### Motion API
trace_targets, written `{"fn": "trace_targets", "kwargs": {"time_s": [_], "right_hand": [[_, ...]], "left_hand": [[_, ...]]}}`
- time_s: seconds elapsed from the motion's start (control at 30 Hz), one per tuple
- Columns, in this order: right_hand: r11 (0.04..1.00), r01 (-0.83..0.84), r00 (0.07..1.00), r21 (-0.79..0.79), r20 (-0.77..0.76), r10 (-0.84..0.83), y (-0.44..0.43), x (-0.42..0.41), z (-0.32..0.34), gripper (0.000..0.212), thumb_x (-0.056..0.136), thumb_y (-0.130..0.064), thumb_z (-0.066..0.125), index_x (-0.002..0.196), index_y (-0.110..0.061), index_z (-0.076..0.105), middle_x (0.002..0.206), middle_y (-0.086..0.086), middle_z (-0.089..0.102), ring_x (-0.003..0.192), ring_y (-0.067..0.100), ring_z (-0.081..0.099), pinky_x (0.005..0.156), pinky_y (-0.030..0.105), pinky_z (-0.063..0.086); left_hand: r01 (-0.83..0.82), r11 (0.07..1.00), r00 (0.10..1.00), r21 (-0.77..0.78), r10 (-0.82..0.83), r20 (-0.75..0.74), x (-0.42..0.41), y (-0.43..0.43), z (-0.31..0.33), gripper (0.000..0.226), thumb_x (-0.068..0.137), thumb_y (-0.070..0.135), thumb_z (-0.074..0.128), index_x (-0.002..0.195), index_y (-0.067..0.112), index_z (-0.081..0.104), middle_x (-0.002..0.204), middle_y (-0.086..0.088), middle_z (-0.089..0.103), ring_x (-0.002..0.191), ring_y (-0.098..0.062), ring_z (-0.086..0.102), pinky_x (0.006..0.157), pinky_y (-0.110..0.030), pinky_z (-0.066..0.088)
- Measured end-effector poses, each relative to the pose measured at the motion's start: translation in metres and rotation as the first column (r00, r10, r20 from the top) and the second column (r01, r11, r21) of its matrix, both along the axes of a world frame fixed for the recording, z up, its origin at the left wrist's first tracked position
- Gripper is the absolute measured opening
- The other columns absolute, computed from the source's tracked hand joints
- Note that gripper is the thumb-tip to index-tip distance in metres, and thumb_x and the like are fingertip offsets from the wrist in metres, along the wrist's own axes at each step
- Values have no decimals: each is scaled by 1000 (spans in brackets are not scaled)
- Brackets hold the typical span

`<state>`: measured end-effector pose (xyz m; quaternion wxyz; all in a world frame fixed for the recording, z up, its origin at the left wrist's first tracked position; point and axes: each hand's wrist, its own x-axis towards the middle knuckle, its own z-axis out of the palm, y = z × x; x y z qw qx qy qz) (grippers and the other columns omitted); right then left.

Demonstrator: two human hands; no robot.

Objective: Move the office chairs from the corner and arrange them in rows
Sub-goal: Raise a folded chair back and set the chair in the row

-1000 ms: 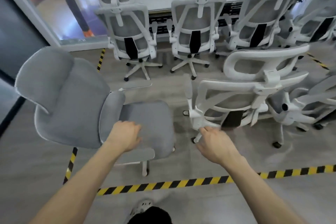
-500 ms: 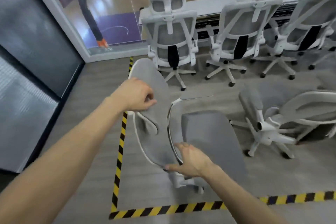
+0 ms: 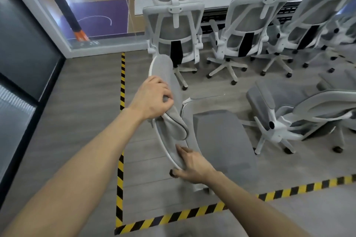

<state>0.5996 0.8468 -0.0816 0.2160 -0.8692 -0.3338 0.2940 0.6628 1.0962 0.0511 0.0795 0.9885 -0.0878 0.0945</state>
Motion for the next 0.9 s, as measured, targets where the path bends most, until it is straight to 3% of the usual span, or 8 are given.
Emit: {"fn": "trace_targets", "kwargs": {"time_s": [0.23,0.4,0.47,0.53,0.63,0.7,0.8,0.9], "right_hand": [[997,-21,1000,-72,-3,21,22,39,-5,98,91,-41,76,173,-17,26,166,5,49,143,28,56,113,30,44],[996,-23,997,-88,-75,17,6,61,-4,97,89,-35,76,173,-31,27,158,-3,57,137,22,59,100,23,42],[995,5,998,-98,-57,-10,-14,71,-1,92,85,-41,72,169,-37,35,146,-3,66,128,24,64,98,30,49],[992,76,997,-99,-7,-77,-37,80,-1,79,85,-34,69,161,-37,49,134,-1,72,119,24,67,95,34,54],[971,206,964,-124,198,-179,-65,86,-6,45,88,-20,63,133,-18,60,126,8,70,117,34,66,96,41,52],[953,283,907,-108,352,-230,-72,87,-11,37,87,-28,66,119,-13,56,122,11,65,117,38,62,101,46,49],[930,368,827,-23,464,-316,-79,91,-14,59,81,-58,76,117,-16,57,118,5,62,117,32,56,109,45,44],[925,379,803,33,484,-346,-96,103,-13,68,80,-68,78,121,-18,57,122,1,60,123,28,54,113,43,43]], "left_hand": [[-118,992,993,-36,118,-3,13,18,-3,54,91,45,38,91,23,87,91,9,77,109,-19,54,115,-31,33],[-213,976,977,-41,213,7,3,11,-6,65,94,54,29,91,21,85,82,11,67,103,-20,50,115,-44,37],[-197,979,980,-44,197,6,0,-3,-5,67,100,63,30,96,25,84,90,10,69,106,-20,52,117,-47,36],[-108,992,994,-66,107,-18,-5,-12,-2,67,103,74,32,112,29,81,111,9,76,116,-19,55,120,-46,32],[-16,996,998,-93,10,-64,-11,-6,9,73,99,84,39,137,31,71,135,9,72,132,-18,56,125,-46,31],[-54,998,997,-27,52,-52,-10,6,15,80,95,92,41,142,34,67,140,11,70,136,-17,56,126,-47,31],[-142,983,988,113,147,-36,-1,15,16,93,86,105,31,141,40,66,140,13,70,136,-17,57,125,-49,33],[-179,976,984,127,180,1,7,-3,6,98,81,109,23,131,40,71,129,9,73,128,-21,60,121,-49,33]]}}
